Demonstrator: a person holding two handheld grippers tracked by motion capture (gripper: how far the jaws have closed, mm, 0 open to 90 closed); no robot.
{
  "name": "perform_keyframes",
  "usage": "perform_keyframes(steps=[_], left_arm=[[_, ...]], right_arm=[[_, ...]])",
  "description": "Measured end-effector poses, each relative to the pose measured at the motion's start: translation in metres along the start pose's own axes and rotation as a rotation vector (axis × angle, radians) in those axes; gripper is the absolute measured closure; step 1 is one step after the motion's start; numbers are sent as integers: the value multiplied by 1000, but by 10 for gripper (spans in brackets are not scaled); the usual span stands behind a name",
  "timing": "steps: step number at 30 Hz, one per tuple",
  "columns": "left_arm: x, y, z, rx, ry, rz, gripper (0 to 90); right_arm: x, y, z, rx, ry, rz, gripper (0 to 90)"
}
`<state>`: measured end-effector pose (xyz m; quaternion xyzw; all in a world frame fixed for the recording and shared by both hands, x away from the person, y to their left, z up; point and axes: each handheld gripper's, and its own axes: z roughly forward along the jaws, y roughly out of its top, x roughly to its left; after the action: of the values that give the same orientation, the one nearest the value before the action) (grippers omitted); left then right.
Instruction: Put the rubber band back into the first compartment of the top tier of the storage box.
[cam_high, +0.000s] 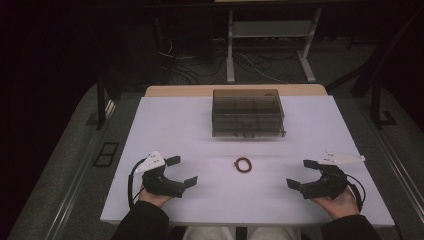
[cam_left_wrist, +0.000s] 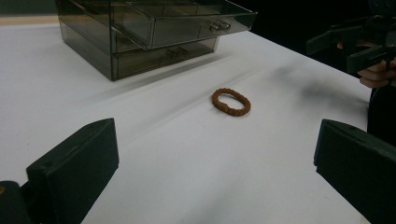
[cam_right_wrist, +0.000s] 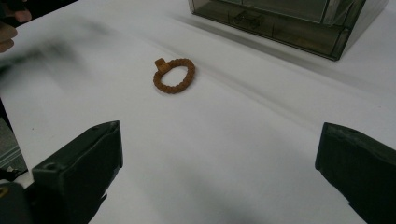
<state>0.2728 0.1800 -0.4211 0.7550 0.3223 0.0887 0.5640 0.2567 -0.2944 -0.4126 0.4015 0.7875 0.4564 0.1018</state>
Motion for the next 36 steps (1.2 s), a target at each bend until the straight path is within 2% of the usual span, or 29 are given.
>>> perform_keyframes(steps=[16,36], left_arm=[[0,0,-1,0,5,0,0],[0,-2,-2,5,14,1,0]], right_arm=[[1,2,-3,-21,25,2,1],[5,16,0,47,55,-43,1]])
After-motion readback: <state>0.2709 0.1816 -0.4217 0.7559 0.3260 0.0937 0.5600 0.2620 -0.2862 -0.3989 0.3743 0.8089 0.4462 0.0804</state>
